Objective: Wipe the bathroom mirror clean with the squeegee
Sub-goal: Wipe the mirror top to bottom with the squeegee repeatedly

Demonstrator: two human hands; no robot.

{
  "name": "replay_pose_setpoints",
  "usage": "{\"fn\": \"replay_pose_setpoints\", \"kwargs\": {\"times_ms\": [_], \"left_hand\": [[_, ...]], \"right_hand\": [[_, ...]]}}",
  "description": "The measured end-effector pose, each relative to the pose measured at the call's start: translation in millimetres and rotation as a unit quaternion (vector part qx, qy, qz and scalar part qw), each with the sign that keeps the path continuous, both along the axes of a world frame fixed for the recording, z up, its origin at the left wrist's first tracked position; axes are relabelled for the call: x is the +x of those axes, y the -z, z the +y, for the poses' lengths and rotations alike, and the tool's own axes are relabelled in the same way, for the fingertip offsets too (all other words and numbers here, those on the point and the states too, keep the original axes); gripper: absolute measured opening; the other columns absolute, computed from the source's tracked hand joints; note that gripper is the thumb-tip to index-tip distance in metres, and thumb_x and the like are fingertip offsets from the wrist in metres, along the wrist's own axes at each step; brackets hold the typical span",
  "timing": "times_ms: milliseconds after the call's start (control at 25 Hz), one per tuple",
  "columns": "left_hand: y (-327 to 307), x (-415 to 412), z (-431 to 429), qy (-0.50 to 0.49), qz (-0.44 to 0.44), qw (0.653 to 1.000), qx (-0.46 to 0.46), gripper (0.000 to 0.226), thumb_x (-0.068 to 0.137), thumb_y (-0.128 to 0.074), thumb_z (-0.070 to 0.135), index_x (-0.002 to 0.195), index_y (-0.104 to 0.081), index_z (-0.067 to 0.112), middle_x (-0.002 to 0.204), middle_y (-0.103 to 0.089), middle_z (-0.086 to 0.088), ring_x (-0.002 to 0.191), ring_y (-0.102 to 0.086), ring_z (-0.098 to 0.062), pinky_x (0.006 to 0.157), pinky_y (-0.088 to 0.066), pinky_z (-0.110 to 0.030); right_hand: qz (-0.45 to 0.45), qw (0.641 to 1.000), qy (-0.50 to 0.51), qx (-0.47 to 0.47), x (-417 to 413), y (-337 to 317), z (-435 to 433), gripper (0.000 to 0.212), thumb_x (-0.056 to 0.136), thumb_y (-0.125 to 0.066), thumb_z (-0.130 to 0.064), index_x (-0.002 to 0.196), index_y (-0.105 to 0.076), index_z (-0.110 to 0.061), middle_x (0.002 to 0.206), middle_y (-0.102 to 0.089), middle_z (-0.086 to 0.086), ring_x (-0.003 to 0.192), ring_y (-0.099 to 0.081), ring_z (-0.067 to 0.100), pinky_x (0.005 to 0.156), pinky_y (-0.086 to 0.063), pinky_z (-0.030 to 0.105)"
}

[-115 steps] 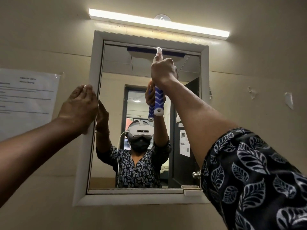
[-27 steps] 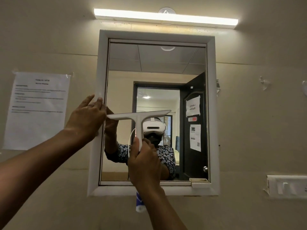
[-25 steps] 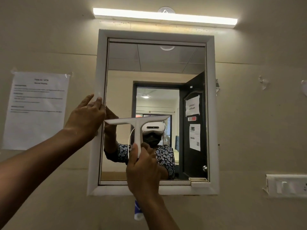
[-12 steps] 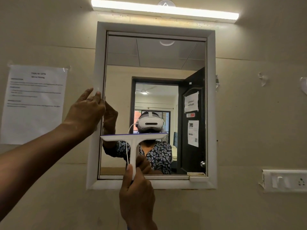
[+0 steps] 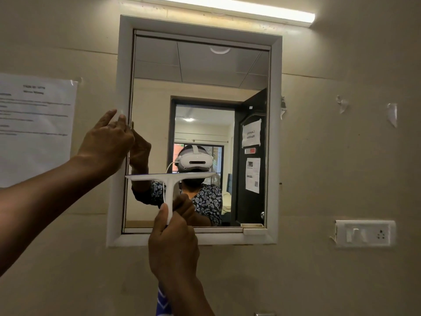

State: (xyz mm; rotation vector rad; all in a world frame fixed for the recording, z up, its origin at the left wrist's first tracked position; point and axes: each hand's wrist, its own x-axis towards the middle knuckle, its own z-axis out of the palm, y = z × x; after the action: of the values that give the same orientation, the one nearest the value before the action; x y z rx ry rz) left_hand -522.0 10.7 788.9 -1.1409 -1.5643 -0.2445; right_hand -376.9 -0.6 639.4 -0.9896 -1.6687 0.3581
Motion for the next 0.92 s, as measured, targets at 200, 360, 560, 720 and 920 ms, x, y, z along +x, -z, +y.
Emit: {"fn": "replay_pose_setpoints", "kwargs": {"times_ms": [200,360,560,720,920], "left_hand": [[0,4,-2,-0.017,-0.002,1.0,-0.008,0.05,0.088,-0.055,0.009,0.135,-0.041,-0.002,0.148,-0.032,-0.023,0.135,-0.04,-0.026,0.118,0.0,-0.036],[1,7,-4,-0.027,-0.001,1.0,-0.008,0.052,0.089,-0.054,0.011,0.137,-0.038,-0.002,0.148,-0.031,-0.023,0.137,-0.035,-0.027,0.118,-0.003,-0.037],[0,11,-6,-0.04,-0.002,0.999,-0.015,0.058,0.088,-0.058,0.015,0.138,-0.035,-0.002,0.15,-0.029,-0.022,0.139,-0.033,-0.025,0.118,-0.003,-0.036],[0,11,-7,-0.046,-0.002,0.999,-0.02,0.059,0.088,-0.058,0.016,0.139,-0.035,-0.002,0.15,-0.028,-0.022,0.139,-0.032,-0.025,0.118,-0.002,-0.036],[1,12,-6,-0.038,-0.003,0.999,-0.019,0.055,0.089,-0.056,0.014,0.138,-0.035,-0.002,0.149,-0.029,-0.023,0.139,-0.033,-0.026,0.118,-0.001,-0.036]], "right_hand": [[0.007,0.998,-0.028,-0.049,5,-27,-16,0.043,0.096,-0.02,-0.052,0.081,-0.049,-0.025,0.073,-0.054,-0.008,0.062,-0.051,0.003,0.05,-0.037,0.019],[-0.004,0.997,-0.027,-0.069,8,-36,-23,0.043,0.097,-0.019,-0.05,0.086,-0.049,-0.022,0.08,-0.054,-0.003,0.072,-0.052,0.009,0.057,-0.038,0.024],[-0.016,0.993,-0.011,-0.113,8,-8,-32,0.039,0.096,-0.02,-0.052,0.087,-0.047,-0.026,0.075,-0.046,-0.01,0.065,-0.045,0.002,0.053,-0.033,0.019],[-0.018,0.988,-0.004,-0.155,7,12,-34,0.035,0.096,-0.02,-0.053,0.083,-0.044,-0.03,0.07,-0.041,-0.014,0.061,-0.04,0.0,0.05,-0.028,0.016],[-0.042,0.982,0.021,-0.183,5,31,-35,0.041,0.095,-0.019,-0.055,0.065,-0.033,-0.03,0.069,-0.037,-0.014,0.059,-0.035,0.0,0.05,-0.026,0.019]]}}
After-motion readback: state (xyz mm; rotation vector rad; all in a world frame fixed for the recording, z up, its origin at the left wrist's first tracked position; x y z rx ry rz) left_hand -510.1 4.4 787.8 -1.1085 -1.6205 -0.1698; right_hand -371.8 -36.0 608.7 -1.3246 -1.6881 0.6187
